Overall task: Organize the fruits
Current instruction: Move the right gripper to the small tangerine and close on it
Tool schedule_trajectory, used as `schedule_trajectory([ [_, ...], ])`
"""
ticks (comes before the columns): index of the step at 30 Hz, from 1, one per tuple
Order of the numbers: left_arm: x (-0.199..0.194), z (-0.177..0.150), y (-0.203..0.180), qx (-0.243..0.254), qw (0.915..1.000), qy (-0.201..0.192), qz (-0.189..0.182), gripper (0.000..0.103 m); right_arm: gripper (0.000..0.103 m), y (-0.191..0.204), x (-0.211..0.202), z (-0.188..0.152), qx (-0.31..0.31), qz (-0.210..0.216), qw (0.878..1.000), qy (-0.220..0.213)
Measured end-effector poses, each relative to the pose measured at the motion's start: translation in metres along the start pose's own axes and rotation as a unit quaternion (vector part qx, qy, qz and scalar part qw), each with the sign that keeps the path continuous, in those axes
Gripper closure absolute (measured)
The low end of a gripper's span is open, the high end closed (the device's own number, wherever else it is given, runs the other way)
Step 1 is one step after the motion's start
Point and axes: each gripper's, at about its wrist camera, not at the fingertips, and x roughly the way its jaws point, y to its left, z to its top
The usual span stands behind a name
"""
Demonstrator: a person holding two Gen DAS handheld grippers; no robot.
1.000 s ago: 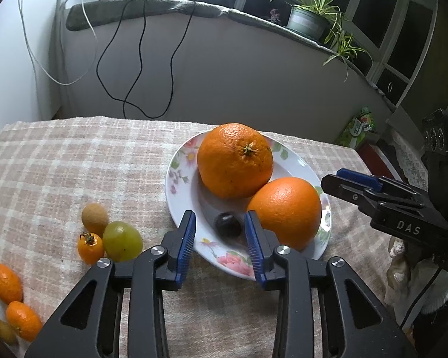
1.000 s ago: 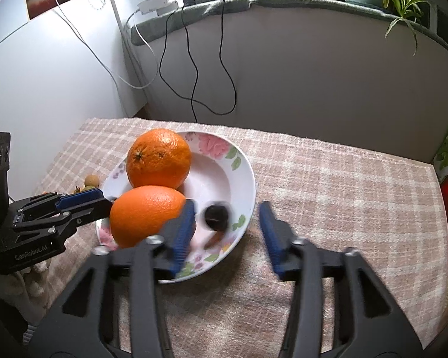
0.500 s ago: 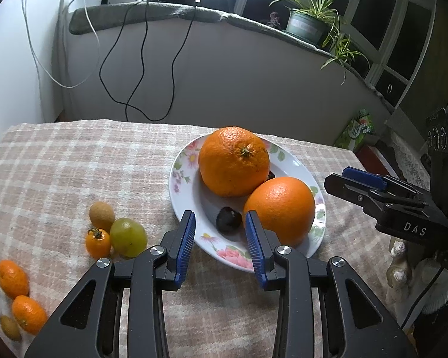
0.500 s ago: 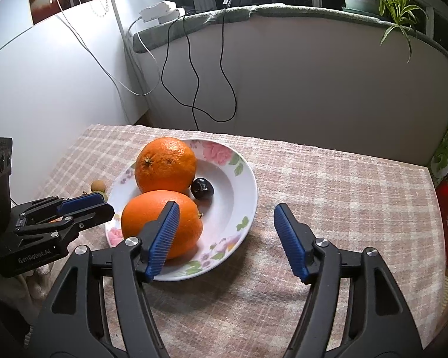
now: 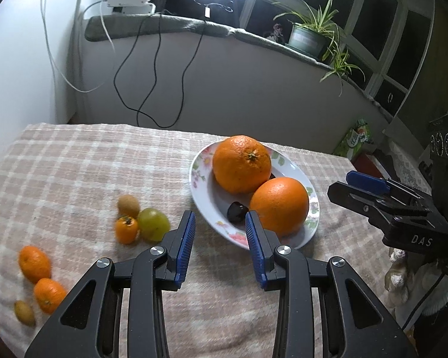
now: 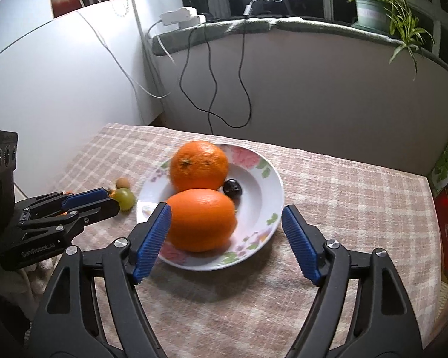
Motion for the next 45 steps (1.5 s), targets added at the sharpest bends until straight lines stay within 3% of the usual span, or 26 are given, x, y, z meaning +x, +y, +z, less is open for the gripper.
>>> schedule_trajectory([
  [2,-0.006,-0.002,0.004,-0.002,1.0000,-0.004,0.004,0.069,0.023,0.007,-0.003,0.000,-0.005,0.005,1.000,0.000],
  [5,-0.017,-0.007,0.012,-0.007,0.9998,-0.012,0.014,0.051,0.019,0.018,-0.006,-0.001,-0.012,0.015,1.000,-0.001],
  [8,-0.028,-0.012,0.021,-0.013,0.9994,-0.017,0.027,0.048,0.011,0.030,-0.007,-0.003,-0.021,0.023,1.000,0.002],
  [11,-0.038,-0.018,0.030,-0.015,0.9990,-0.020,0.038,0.044,0.011,0.043,-0.008,-0.006,-0.035,0.027,0.999,0.002],
  [19,-0.065,-0.038,0.059,-0.027,0.9959,-0.030,0.081,0.044,0.011,0.073,-0.004,-0.013,-0.061,0.047,0.997,0.010],
  [30,-0.092,-0.069,0.104,-0.057,0.9919,-0.031,0.109,0.045,0.011,0.115,0.000,-0.020,-0.094,0.092,0.991,0.015],
  [37,-0.095,-0.082,0.127,-0.076,0.9906,-0.022,0.111,0.061,0.011,0.149,0.010,-0.022,-0.119,0.126,0.985,0.019],
  [41,-0.093,-0.088,0.136,-0.086,0.9901,-0.016,0.109,0.064,0.011,0.172,0.018,-0.024,-0.142,0.140,0.980,0.025],
  [45,-0.089,-0.091,0.144,-0.089,0.9898,-0.010,0.111,0.066,0.021,0.194,0.029,-0.026,-0.166,0.154,0.973,0.037],
])
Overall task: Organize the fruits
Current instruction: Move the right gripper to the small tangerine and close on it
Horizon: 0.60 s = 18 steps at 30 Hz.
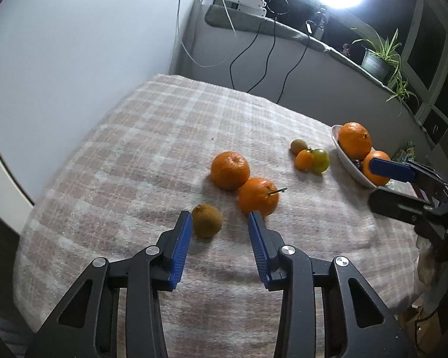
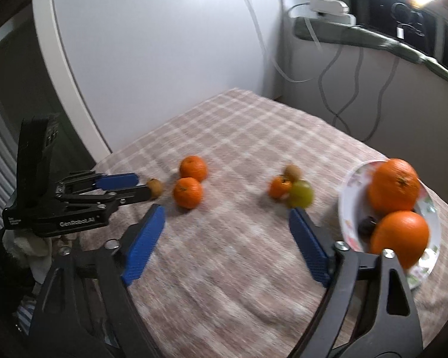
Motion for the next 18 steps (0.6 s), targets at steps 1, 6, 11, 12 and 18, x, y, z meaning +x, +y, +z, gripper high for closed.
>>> schedule_trajectory([
  [1,0.001,0.000,0.002,-0.001,1.0000,0.002,0.000,0.066,0.023,0.004,0.007,0.001,-0.006,0.004,1.000,0.007],
  [6,0.007,-0.001,0.008,-0.009,0.9999,0.008,-0.006,0.066,0.031,0.016,0.030,0.003,-0.022,0.018,0.999,0.029],
  [11,0.011,0.000,0.011,-0.013,0.9998,0.011,-0.009,0.066,0.038,0.024,0.052,0.004,-0.034,0.025,0.998,0.049],
  [12,0.012,0.000,0.012,-0.013,0.9998,0.012,-0.009,0.066,0.038,0.026,0.055,0.005,-0.036,0.025,0.998,0.052],
  [18,0.017,-0.002,0.016,-0.017,0.9996,0.017,-0.012,0.068,0.039,0.027,0.071,0.009,-0.044,0.029,0.996,0.065],
])
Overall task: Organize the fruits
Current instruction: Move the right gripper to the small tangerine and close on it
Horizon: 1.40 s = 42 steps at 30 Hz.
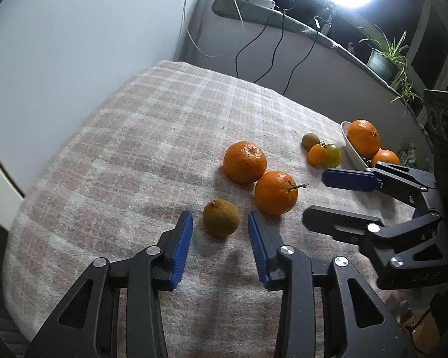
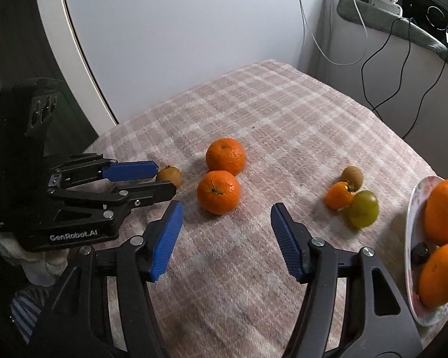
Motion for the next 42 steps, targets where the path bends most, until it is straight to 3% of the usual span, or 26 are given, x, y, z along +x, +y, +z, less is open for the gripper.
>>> schedule_trajectory([
  [13,0.005,0.001,0.003,-0.003,1.0000,0.001,-0.007,0.075,0.049,0.006,0.028,0.007,-0.018,-0.004,1.000,0.024],
  [21,0.005,0.001,0.002,-0.002,0.9999,0.000,-0.010,0.078,0.064,0.007,0.034,0.009,-0.024,0.001,0.999,0.029],
  [42,-0.007,0.004,-0.010,0.001,0.9998,-0.012,-0.016,0.078,0.064,0.003,0.008,-0.001,-0.014,-0.005,1.000,0.006],
])
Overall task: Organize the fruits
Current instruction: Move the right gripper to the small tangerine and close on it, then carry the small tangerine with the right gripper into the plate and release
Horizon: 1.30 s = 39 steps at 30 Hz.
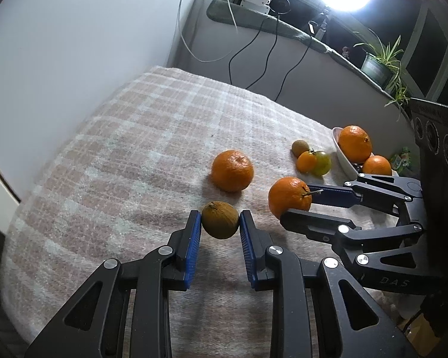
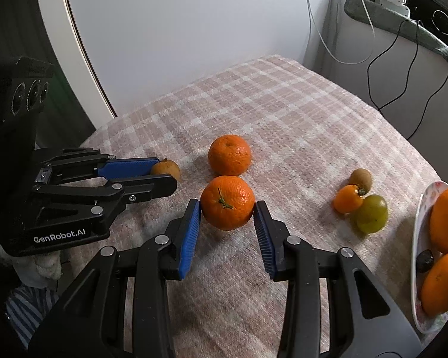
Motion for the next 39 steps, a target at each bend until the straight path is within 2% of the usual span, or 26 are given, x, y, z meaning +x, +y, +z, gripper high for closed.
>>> schedule_trajectory([
  [18,0.005,0.009,-0.043,0.026,0.9994,-0.001,-0.024,0.078,0.064,-0.050,-0.057,-0.030,0.061,-0.029,0.997,-0.041],
  [30,0.018,0.021,-0.087,0.056,0.9970,-0.002,-0.054,0.078,0.064,-0.088,-0.104,-0.057,0.104,-0.065,0.990,-0.072],
  [39,0.029,0.030,-0.124,0.083,0.9938,-0.002,-0.074,0.078,0.064,-0.129,-0.139,-0.076,0.140,-0.102,0.980,-0.097],
])
